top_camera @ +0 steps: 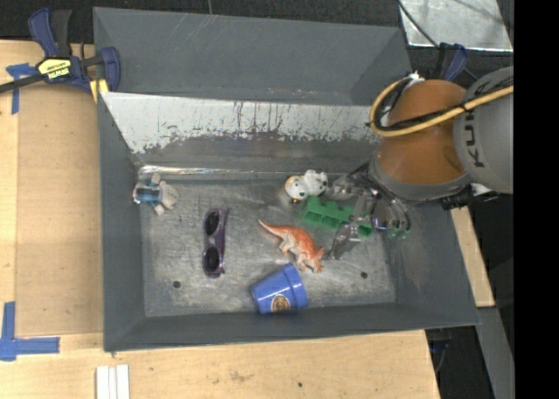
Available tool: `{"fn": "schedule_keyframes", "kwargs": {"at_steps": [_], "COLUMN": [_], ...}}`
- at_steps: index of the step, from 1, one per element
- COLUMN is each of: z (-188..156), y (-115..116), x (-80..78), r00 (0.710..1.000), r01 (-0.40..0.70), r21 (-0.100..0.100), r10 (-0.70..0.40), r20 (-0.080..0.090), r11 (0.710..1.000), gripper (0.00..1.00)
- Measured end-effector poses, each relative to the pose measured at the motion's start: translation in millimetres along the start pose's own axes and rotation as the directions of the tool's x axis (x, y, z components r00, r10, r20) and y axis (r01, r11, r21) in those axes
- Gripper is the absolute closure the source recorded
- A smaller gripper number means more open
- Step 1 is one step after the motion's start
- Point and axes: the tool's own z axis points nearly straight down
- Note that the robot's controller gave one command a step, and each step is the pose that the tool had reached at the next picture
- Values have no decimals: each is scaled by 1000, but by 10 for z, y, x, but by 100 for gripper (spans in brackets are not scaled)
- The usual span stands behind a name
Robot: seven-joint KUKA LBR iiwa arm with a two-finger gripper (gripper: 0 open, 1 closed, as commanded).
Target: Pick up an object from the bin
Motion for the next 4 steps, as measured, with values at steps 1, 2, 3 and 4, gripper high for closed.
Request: {"fn": "schedule_keyframes", "kwargs": {"at_steps": [1, 2, 3, 4], "z": [219, 219, 194, 25], "y": [-30, -30, -31, -36], "x": [-120, -120, -102, -60], "r00": [990, 990, 991, 990], "r01": [-138, -138, -137, -137], "r21": [-3, -3, -2, 1], "r10": [138, 138, 137, 137], "r20": [13, 13, 7, -13], "r11": [990, 990, 991, 991], "gripper": [100, 100, 100, 100]}}
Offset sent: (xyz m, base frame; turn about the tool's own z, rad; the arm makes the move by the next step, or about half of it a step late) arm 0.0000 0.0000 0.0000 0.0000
